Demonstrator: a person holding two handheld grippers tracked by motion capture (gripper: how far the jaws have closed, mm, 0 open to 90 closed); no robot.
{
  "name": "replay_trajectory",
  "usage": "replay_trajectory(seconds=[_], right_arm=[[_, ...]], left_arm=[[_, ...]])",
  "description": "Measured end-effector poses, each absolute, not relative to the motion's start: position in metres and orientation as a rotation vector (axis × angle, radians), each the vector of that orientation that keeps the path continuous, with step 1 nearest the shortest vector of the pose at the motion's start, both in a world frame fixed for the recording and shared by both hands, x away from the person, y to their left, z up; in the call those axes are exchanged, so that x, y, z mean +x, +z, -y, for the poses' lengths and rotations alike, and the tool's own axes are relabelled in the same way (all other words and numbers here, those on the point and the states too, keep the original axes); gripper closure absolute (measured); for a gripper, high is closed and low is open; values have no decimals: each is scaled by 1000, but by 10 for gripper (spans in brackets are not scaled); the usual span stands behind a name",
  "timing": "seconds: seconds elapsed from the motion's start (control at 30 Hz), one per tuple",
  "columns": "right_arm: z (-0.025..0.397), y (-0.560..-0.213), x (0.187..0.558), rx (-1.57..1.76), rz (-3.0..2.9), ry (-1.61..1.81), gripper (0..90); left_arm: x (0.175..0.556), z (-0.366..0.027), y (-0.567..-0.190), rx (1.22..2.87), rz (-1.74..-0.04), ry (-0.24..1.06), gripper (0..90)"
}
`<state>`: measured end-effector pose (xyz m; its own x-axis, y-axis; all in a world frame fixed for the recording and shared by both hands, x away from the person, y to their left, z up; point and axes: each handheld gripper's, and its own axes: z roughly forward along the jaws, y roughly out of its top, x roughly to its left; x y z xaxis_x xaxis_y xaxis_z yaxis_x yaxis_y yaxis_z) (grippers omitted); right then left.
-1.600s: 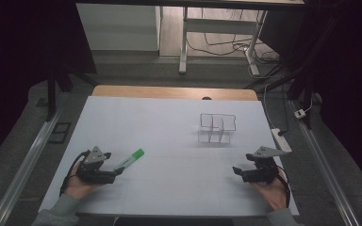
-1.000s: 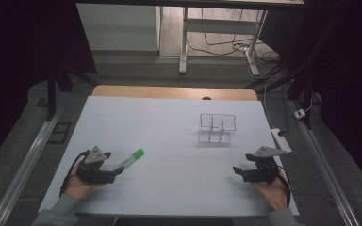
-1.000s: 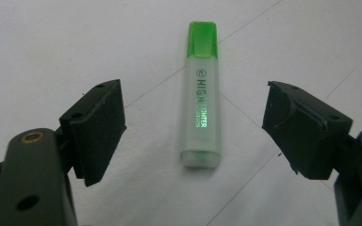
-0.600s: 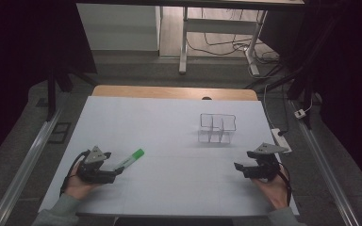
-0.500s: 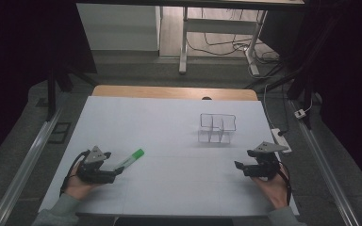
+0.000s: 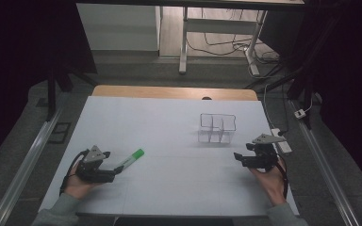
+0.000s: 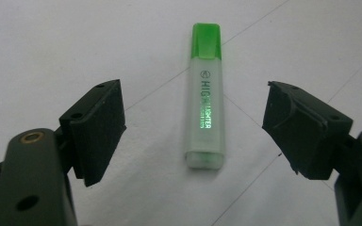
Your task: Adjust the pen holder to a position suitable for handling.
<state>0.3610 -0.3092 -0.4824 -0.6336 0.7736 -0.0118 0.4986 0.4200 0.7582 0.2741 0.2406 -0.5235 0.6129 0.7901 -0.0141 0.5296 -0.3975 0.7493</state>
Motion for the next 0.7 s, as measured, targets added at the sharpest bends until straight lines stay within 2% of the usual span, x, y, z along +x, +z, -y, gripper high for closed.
replay_trajectory(seconds=[0.4, 0.53, 0.7], right_arm=[[307, -480, 388, 1195, -2278, 982, 433], [305, -479, 395, 1205, -2255, 960, 507], [301, -477, 402, 1197, -2241, 889, 640]], left_arm=[[274, -240, -524, 2103, -1035, 447, 213], [275, -240, -524, 2105, -1034, 449, 213], [275, -240, -524, 2108, -1032, 445, 212]])
